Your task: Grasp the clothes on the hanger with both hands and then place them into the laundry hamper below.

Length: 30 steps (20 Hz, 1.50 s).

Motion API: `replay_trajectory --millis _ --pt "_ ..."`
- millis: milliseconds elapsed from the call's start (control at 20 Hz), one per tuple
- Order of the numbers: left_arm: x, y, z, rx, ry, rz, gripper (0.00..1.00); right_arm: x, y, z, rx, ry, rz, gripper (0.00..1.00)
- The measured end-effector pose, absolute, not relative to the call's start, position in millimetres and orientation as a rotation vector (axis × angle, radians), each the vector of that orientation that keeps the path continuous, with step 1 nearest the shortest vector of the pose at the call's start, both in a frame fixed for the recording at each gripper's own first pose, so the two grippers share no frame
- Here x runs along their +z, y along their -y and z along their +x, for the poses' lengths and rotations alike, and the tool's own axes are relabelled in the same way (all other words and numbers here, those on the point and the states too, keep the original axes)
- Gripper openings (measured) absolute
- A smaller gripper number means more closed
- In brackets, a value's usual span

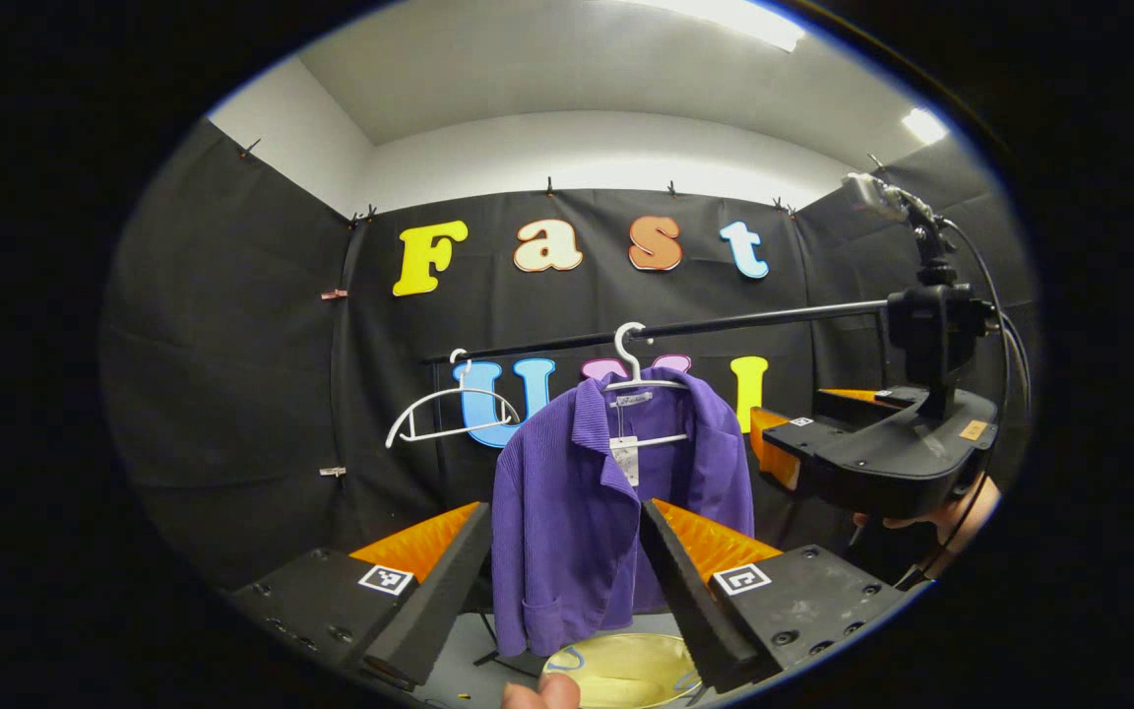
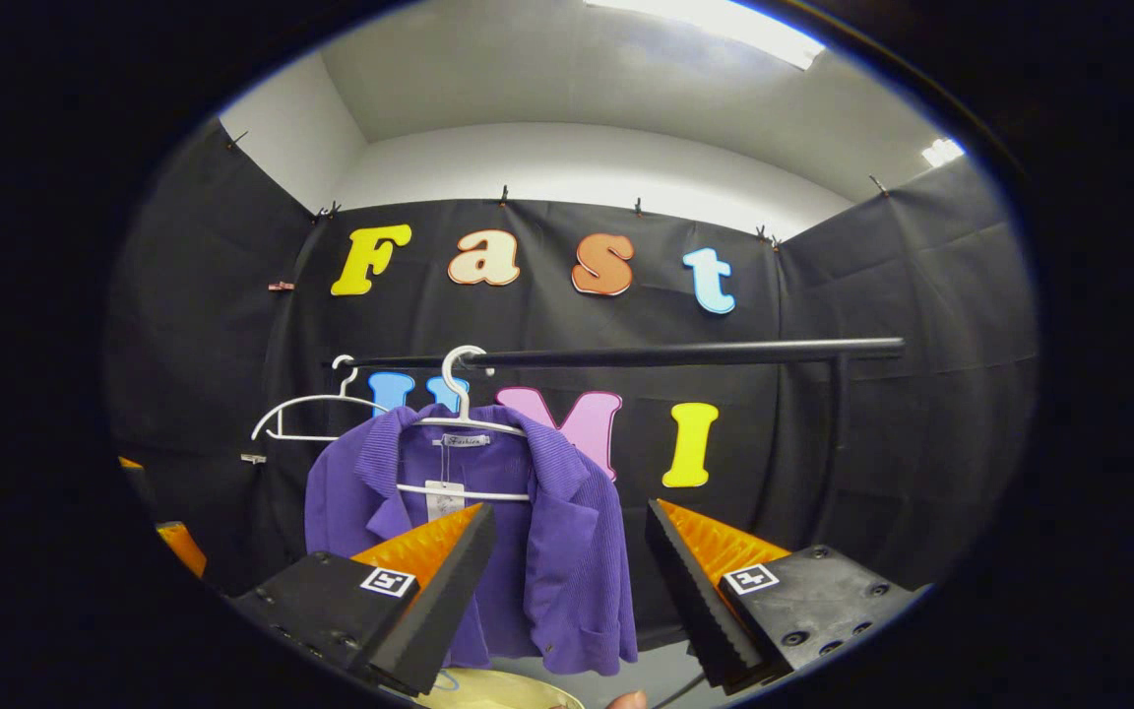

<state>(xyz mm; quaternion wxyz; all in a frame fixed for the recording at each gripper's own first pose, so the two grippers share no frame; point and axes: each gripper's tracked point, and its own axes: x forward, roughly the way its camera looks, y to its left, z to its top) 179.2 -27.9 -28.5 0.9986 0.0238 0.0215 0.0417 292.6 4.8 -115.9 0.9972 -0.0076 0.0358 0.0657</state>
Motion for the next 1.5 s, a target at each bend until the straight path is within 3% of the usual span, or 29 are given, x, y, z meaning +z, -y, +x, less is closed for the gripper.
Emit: replay_trajectory --millis 350,650,800,850,1050,1500 --pt "-52 22 237 0.168 -0.070 0.091 0.94 -181 -19 391 0.185 -0.110 0.019 0.97" --pt "-63 21 268 0.190 -0.071 0.080 0.95 -215 -45 427 0.259 -0.104 -0.002 0.96" --pt "-69 27 291 0.185 -0.069 0.074 0.95 -226 -44 438 0.272 -0.115 -0.037 0.29" --pt "-70 31 300 0.181 -0.064 0.068 0.95 -226 -41 438 0.252 -0.120 -0.003 0.12" --pt "-72 45 341 0.167 -0.048 0.076 0.94 -222 -42 436 0.270 -0.146 0.085 0.05" --pt "-98 34 435 0.187 -0.067 0.069 0.93 -201 -27 425 0.262 -0.113 0.128 0.04"
